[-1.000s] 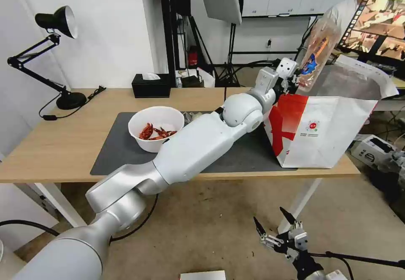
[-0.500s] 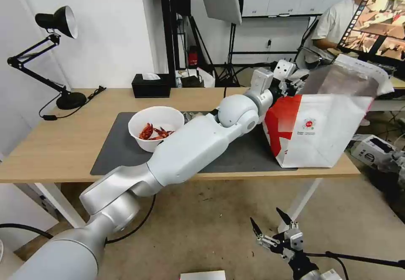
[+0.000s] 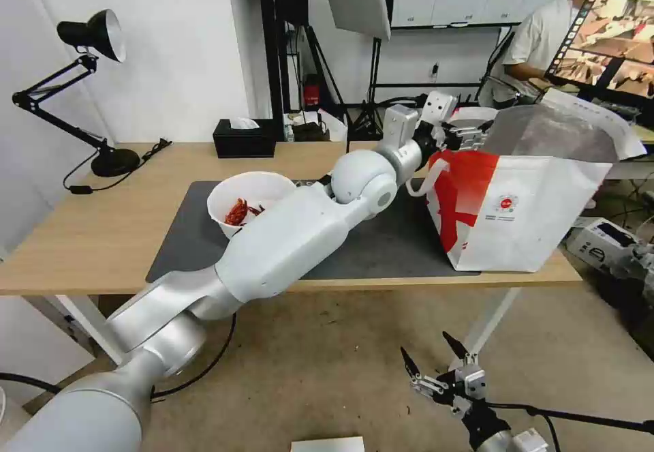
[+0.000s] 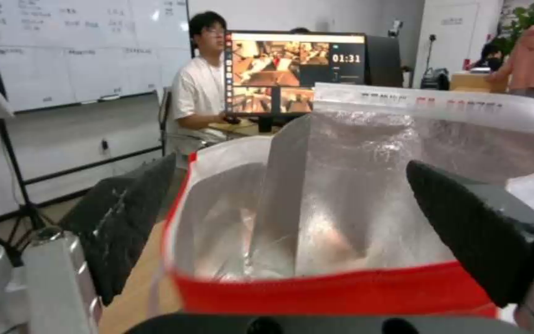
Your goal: Pick up the trash from the table and place it into the takeout bag.
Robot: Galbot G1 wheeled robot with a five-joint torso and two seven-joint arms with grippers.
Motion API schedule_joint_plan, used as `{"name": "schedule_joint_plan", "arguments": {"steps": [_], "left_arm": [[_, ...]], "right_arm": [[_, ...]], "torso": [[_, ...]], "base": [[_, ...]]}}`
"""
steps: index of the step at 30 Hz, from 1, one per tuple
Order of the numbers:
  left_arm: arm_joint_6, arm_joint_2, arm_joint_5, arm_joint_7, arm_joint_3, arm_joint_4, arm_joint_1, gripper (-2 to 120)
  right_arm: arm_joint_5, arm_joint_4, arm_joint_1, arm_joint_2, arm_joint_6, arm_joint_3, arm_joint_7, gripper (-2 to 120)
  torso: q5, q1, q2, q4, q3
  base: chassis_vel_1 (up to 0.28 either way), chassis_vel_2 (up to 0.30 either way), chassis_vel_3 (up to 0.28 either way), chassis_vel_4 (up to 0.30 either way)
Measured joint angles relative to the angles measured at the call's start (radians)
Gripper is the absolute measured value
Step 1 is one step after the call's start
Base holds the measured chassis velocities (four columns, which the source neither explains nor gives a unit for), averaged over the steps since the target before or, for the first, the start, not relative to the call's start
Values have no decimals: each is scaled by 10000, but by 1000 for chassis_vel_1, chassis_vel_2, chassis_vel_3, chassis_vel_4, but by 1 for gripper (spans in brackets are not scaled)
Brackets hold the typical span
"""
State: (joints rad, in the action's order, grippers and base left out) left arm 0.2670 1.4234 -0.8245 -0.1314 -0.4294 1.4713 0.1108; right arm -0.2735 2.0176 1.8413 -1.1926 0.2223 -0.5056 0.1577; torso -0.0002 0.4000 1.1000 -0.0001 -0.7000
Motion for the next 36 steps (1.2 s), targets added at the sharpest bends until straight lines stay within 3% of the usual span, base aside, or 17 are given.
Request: {"name": "schedule_joint_plan", "arguments": {"steps": [4, 11, 22, 29, 36], "left_arm": [[-34, -361, 58, -149, 276, 366, 389, 100], [-688, -1588, 287, -182, 682, 1389, 1152, 100], [-784, -3125, 428, 101, 1740, 2945, 2708, 100], [-1005, -4055, 916, 369, 3097, 3789, 4917, 100], [-1402, -4401, 1556, 648, 4666, 4403, 7070, 100]], "right_arm": [[-31, -4, -62, 4, 22, 35, -10, 100], [-57, -16, -203, 33, 85, 185, -47, 100], [-107, 37, -366, 106, 183, 369, -53, 100], [-122, 39, -447, 170, 288, 492, -51, 100], [-130, 39, -547, 250, 313, 587, -45, 100]], "torso": [[-1, 0, 0, 0, 0], [-2, 0, 0, 2, 0], [-1, -1, 0, 2, 0], [-2, 0, 0, 2, 0], [1, -1, 0, 1, 1]], "base": [[0, 0, 0, 0], [0, 0, 0, 0], [0, 0, 0, 0], [0, 0, 0, 0], [0, 0, 0, 0]]}}
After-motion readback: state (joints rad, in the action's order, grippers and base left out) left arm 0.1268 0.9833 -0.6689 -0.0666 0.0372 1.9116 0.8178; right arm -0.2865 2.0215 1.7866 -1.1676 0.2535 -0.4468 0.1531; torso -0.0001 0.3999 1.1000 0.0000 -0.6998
